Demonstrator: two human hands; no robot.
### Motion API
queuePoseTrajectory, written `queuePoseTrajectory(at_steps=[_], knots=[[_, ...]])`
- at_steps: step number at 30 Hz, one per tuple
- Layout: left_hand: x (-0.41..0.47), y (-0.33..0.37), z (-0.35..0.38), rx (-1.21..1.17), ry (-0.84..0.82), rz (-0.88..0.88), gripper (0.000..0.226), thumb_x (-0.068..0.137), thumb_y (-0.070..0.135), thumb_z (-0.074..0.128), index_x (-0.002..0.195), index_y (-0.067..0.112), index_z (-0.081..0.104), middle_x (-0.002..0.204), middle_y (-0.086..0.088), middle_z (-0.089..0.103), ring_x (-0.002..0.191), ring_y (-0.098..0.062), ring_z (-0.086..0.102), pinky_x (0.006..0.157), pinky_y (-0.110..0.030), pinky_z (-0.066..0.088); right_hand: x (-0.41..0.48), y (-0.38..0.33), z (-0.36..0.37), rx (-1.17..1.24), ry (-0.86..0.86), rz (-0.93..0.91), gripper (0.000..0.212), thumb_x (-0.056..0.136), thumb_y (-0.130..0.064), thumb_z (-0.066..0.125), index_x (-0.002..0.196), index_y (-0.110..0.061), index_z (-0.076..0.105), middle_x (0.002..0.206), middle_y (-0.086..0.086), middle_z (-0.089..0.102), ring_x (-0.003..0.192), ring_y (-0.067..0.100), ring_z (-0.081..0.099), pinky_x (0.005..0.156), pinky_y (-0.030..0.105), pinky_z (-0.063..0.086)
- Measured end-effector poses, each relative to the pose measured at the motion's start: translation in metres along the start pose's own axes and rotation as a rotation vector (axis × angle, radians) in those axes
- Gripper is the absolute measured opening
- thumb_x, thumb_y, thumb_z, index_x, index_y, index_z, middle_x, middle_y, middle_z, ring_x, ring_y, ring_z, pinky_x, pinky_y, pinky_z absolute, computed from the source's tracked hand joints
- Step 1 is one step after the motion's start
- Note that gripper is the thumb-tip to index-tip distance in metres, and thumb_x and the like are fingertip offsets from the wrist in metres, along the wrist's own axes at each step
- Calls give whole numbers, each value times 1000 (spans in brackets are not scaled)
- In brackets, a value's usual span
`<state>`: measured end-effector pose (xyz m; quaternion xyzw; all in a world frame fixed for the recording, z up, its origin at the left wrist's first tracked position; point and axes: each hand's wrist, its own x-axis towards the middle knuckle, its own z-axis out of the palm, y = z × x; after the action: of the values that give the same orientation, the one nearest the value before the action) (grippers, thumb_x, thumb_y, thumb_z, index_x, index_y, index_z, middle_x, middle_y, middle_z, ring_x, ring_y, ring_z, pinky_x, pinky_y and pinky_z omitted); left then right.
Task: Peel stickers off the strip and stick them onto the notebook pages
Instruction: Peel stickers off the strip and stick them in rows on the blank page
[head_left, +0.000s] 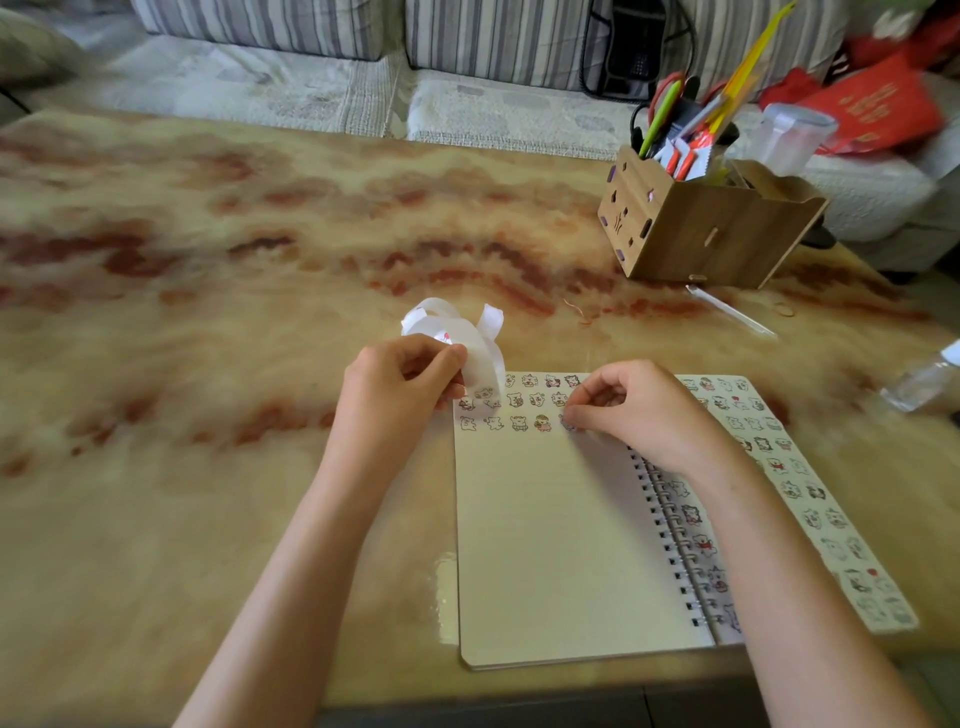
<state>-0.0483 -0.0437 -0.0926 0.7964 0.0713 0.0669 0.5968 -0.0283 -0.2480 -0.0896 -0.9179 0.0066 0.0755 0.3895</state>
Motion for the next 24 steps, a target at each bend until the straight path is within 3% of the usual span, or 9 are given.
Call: queuePoseTrajectory(at_steps=[5,9,13,17,20,24], knots=[[-1,0,0,1,-1,1,24,90,24,58,74,14,72,69,0,71,61,-5,59,54,-8,40,0,1,1,-50,29,-25,7,76,-20,77,74,-19,71,70,-3,68,61,8,54,62,28,42],[0,1,1,7,4,-4,24,90,25,58,74,14,73,70,0,71,61,-6,59,54,-9,40,-1,2,2,-102,65,-34,10,76,-23,79,80,-21,70,71,-7,61,58,2,47,55,20,34],[-1,1,1,5,2,0,24,90,24,58,73,15,72,67,1,70,59,-3,57,54,-8,40,0,2,2,-98,92,-36,31,74,-23,81,94,-20,57,79,-3,60,66,5,49,58,22,36],[0,0,1,2,1,2,23,90,24,59,73,14,72,67,2,70,58,-2,57,54,-6,40,4,6,3,-133,93,-49,16,81,-17,74,88,-19,60,71,-9,54,58,3,45,55,19,34],[0,0,1,-5,-1,-2,23,90,24,59,74,14,73,69,0,71,59,-5,57,56,-9,41,5,8,4,-133,93,-61,12,83,-21,73,87,-20,62,70,-10,56,57,3,45,62,25,38],[0,0,1,-10,-4,4,24,90,25,58,74,13,72,68,0,70,58,-4,56,54,-7,40,3,6,5,-106,94,-59,24,76,-35,79,87,-20,64,75,-8,59,64,6,49,62,27,39]])
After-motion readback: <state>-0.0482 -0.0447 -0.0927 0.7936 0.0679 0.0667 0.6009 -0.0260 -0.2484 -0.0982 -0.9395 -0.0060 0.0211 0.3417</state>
